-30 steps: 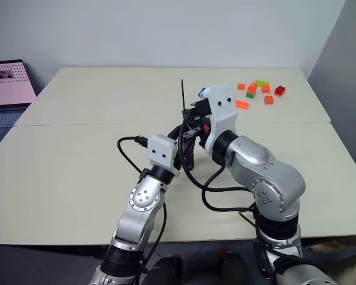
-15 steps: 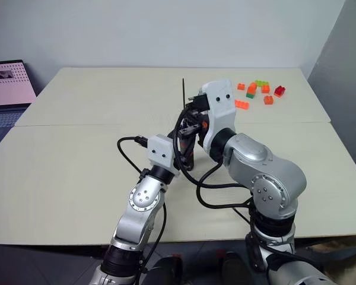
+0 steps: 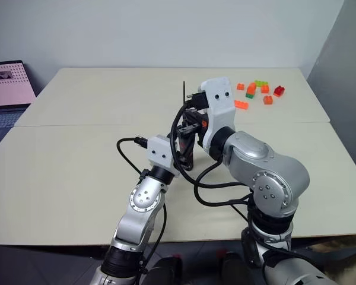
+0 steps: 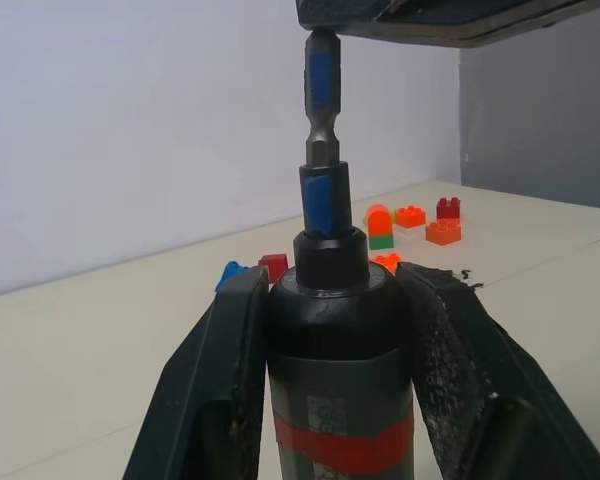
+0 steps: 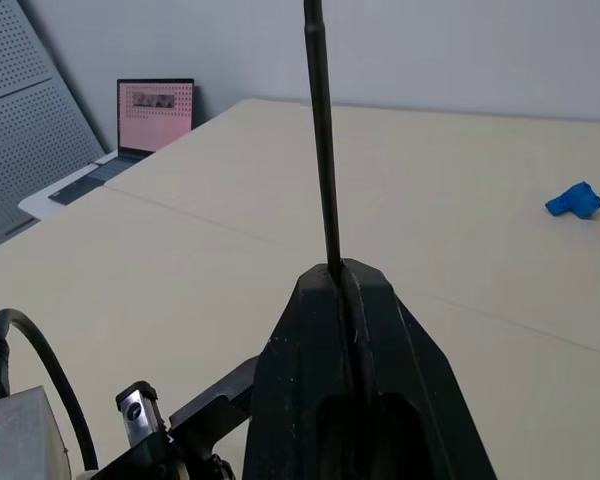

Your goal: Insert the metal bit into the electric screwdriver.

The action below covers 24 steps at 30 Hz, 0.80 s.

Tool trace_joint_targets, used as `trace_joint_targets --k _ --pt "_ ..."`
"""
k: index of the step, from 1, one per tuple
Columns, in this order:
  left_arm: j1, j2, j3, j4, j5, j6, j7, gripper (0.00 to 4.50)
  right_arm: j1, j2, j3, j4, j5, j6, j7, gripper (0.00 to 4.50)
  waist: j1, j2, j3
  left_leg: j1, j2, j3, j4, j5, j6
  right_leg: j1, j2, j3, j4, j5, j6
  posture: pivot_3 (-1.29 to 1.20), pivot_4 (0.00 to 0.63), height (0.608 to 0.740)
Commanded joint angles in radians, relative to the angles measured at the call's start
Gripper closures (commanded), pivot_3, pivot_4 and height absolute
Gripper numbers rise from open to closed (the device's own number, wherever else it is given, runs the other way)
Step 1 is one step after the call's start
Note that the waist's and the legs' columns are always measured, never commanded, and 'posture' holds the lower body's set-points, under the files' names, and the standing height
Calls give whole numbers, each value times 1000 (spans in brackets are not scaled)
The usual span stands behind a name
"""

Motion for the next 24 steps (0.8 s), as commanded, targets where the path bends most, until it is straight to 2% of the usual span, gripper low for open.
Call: trace_joint_targets --k 1,24 --pt "0 4 4 6 38 -4 19 2864 -5 13 18 10 19 81 19 4500 -2 0 0 0 0 0 0 0 0 0 0 0 0 0 0 0 150 740" --pt "6 3 -8 4 46 -16 26 2864 -32 29 1 59 20 113 53 4500 -12 0 0 0 0 0 -1 0 0 0 0 0 0 0 0 0 150 740"
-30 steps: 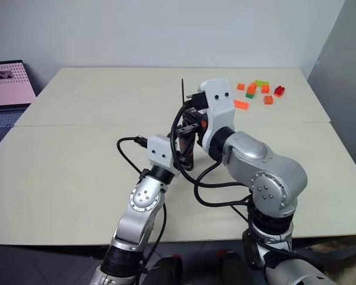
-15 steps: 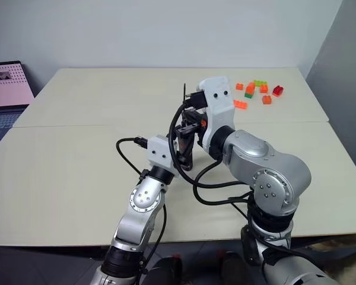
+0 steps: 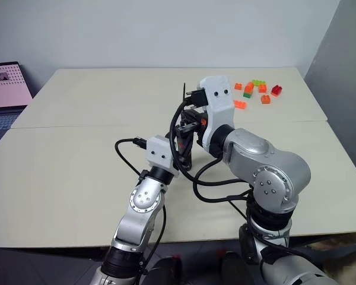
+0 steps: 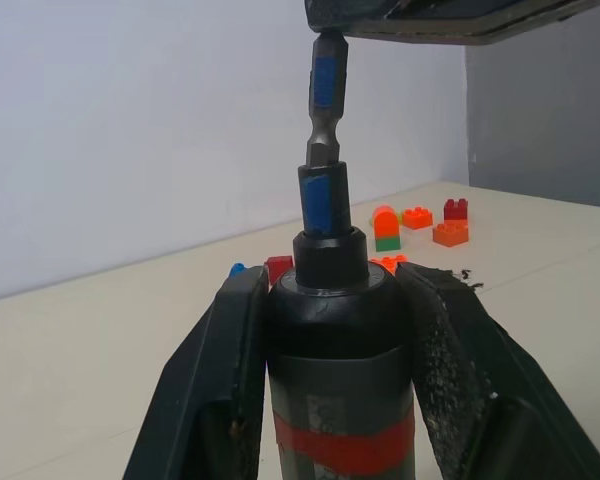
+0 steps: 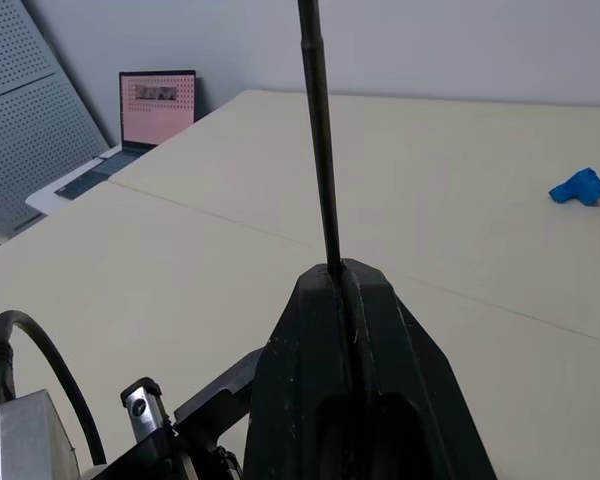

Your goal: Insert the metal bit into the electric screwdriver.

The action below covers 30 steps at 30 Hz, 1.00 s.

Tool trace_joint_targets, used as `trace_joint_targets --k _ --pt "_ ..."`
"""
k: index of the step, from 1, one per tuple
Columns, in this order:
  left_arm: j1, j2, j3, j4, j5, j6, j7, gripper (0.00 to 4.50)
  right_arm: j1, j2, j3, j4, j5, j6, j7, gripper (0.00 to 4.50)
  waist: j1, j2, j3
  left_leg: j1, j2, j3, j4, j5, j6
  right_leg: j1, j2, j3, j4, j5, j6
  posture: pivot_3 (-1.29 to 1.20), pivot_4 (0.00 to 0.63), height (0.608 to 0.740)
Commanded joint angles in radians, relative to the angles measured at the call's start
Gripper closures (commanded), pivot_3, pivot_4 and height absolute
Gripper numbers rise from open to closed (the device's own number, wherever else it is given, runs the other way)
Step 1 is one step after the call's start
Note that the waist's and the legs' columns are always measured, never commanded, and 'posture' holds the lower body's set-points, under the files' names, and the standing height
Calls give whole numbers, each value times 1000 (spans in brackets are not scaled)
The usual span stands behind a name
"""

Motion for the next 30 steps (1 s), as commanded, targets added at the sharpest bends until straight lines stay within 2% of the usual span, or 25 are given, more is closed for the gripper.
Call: trace_joint_targets --k 1,8,20,30 --pt "1 2 -8 0 32 -2 5 2864 5 4 38 31 22 61 35 4500 0 0 0 0 0 0 0 0 0 0 0 0 0 0 0 0 150 740" --pt "2 3 -5 2 32 -4 5 2864 5 -85 97 47 22 -9 101 4500 0 0 0 0 0 0 0 0 0 0 0 0 0 0 0 0 150 740" --pt "16 57 43 -27 2 -2 -39 2864 -33 -320 160 210 26 -239 382 4500 -3 0 0 0 0 1 -1 0 0 0 0 0 -1 0 0 0 150 740" --pt "31 112 73 -55 -26 5 -64 2864 -35 -411 193 323 7 -429 552 4500 -8 0 0 2 1 1 -3 0 0 0 2 0 -1 0 0 0 150 740"
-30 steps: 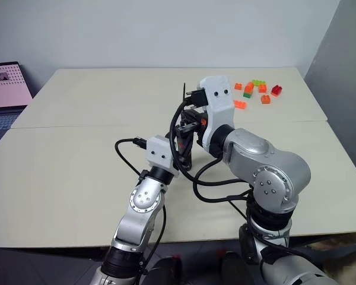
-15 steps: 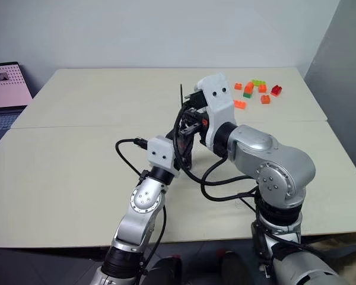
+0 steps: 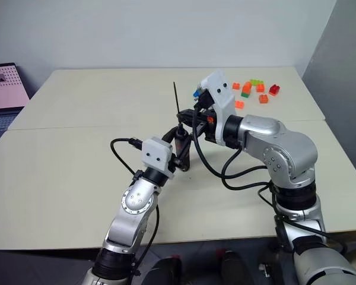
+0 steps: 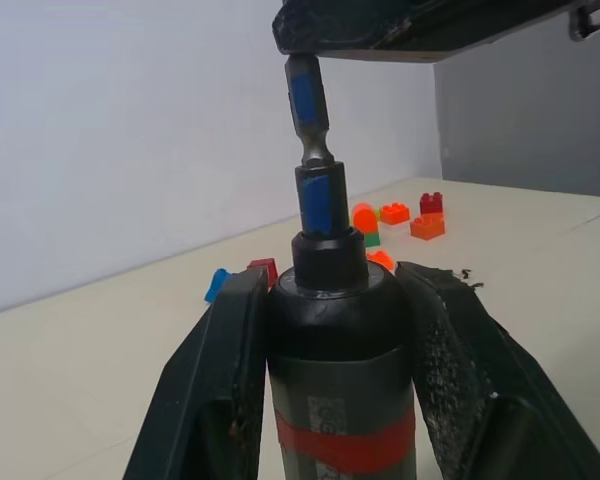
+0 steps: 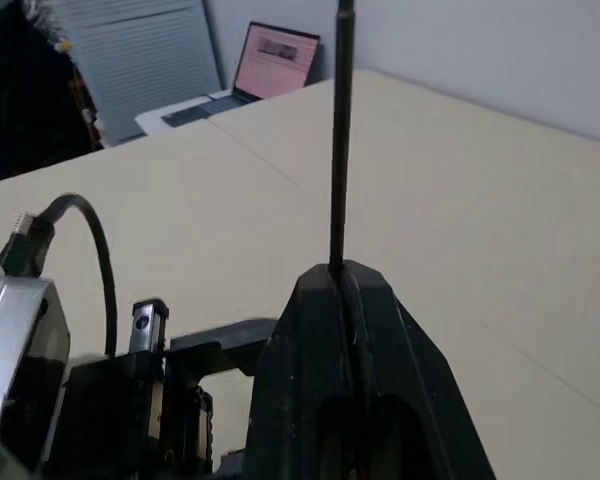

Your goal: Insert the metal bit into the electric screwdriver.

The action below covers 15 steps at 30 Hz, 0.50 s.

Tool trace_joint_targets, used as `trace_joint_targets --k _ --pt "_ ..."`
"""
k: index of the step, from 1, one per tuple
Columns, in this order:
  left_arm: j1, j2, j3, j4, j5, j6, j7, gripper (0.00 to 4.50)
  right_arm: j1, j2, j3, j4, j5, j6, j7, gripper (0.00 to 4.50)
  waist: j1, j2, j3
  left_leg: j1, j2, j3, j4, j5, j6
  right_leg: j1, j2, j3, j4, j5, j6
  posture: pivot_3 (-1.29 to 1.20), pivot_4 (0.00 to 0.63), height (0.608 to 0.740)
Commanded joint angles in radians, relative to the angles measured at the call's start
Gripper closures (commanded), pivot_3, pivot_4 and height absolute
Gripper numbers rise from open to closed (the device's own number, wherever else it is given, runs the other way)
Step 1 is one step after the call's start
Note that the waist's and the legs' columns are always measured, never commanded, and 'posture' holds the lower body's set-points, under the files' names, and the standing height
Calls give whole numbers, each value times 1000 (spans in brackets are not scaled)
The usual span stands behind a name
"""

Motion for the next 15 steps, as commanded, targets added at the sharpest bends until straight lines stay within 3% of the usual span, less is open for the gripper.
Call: trace_joint_targets --k 1,6,15 --pt "16 29 60 -17 14 8 9 2864 8 -18 24 27 -14 -45 37 4500 0 0 0 0 0 0 0 0 0 0 0 0 0 0 0 0 150 740" --pt "21 31 56 -22 14 9 12 2864 14 -21 23 30 -20 -77 42 3485 1 0 0 -1 1 -1 -1 0 0 -1 1 0 0 0 -1 0 150 740" --pt "-2 41 69 -25 15 14 4 2864 -10 -109 -40 71 -13 -123 99 1065 2 -1 1 -2 0 -1 -1 0 0 -1 1 1 -2 1 -1 0 150 740"
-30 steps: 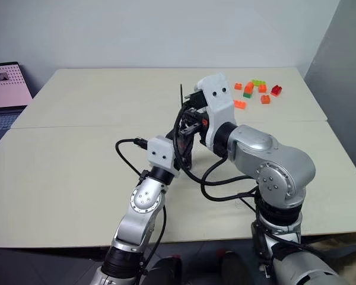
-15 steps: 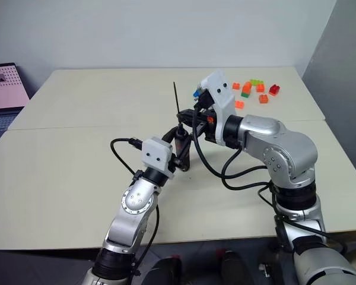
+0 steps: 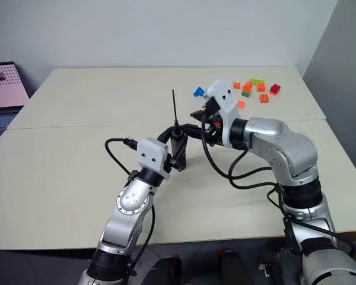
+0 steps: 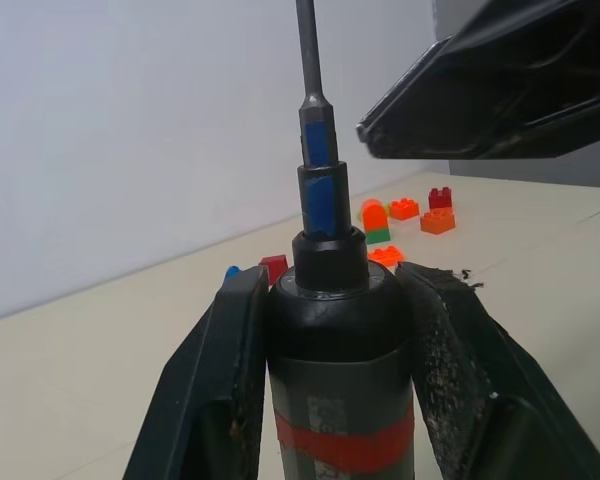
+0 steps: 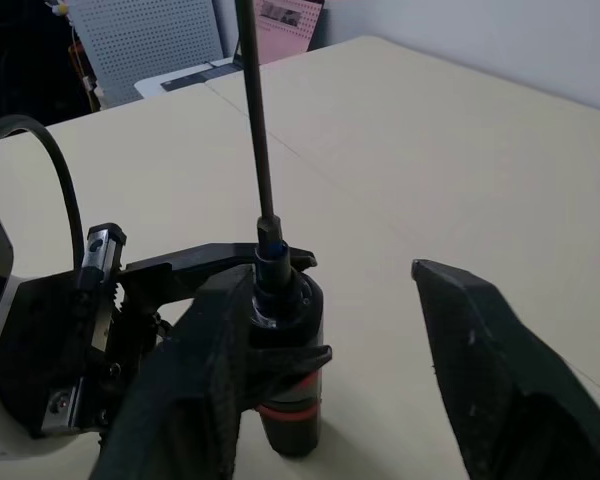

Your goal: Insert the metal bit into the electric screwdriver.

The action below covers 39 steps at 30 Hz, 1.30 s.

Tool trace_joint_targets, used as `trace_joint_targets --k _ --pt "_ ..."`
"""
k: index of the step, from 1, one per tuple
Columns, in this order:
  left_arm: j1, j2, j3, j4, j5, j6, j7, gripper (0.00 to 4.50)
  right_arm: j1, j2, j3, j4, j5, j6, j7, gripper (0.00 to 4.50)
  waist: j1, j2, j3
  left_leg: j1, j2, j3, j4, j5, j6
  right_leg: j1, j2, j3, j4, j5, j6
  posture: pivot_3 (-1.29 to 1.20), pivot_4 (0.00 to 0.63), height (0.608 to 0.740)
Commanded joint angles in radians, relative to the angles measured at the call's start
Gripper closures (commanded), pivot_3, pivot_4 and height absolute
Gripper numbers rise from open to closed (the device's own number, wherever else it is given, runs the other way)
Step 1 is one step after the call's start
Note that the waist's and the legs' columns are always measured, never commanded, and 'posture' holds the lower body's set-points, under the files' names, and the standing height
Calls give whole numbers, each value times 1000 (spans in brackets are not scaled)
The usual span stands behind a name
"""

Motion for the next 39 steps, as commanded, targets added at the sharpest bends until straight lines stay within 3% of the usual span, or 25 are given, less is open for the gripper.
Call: trace_joint_targets --k 1,3,5,9,11,16,24,26,32,36,39 --pt "-51 52 55 -18 40 24 -5 2864 -29 -73 -79 25 0 -47 44 893 1 0 0 0 0 0 0 0 0 0 0 0 0 0 0 0 150 740" --pt "-113 100 61 -27 70 46 -29 2865 -28 -132 -106 49 -11 -75 73 826 8 -2 5 -1 -1 0 0 0 0 0 0 -2 0 0 0 0 150 740" --pt "-206 209 36 1 130 86 -116 2865 -11 -214 -122 56 -30 -121 119 826 16 -3 8 -2 -1 1 0 1 -1 -1 0 -3 0 0 0 0 150 740" --pt "-363 425 -59 140 246 92 -324 2865 70 -400 -100 11 -102 -289 270 826 26 -2 9 -3 -1 2 -2 1 -1 0 0 -4 -4 0 0 0 150 740" --pt "-417 483 -121 218 285 86 -429 2865 119 -484 -86 -41 -123 -365 362 826 27 -2 9 -5 -1 3 -2 1 -1 0 -1 -3 -10 1 -1 0 150 740" --pt "-532 483 -252 399 288 42 -672 2865 193 -595 -64 -151 -104 -412 505 826 25 -2 9 -12 -3 5 -2 1 -4 -4 -6 -3 -15 1 -1 0 150 740" --pt "-696 358 -317 708 280 -32 -844 2865 233 -591 -39 -168 -126 -415 520 826 29 -2 9 -18 -6 4 1 1 -2 -7 -11 -5 -13 0 0 0 150 740" --pt "-713 341 -314 754 292 -43 -850 2160 237 -586 -41 -170 -128 -411 514 826 29 -2 9 -18 -7 4 2 1 -1 -7 -11 -6 -12 0 0 0 150 740" --pt "-723 336 -280 751 255 -27 -927 1074 249 -582 -48 -174 -131 -402 500 826 29 -2 9 -17 -6 2 5 1 -2 -7 -11 -6 -9 0 0 0 150 740" --pt "-726 363 -185 680 178 59 -950 140 251 -585 -53 -164 -132 -400 495 826 28 -2 9 -18 -6 2 9 1 -1 -6 -11 -6 -7 0 1 0 150 740" --pt "-706 419 -26 565 41 231 -971 20 256 -577 -65 -136 -141 -408 477 826 22 -3 10 -18 -5 2 12 1 -1 -6 -11 -7 -6 1 1 0 150 740"
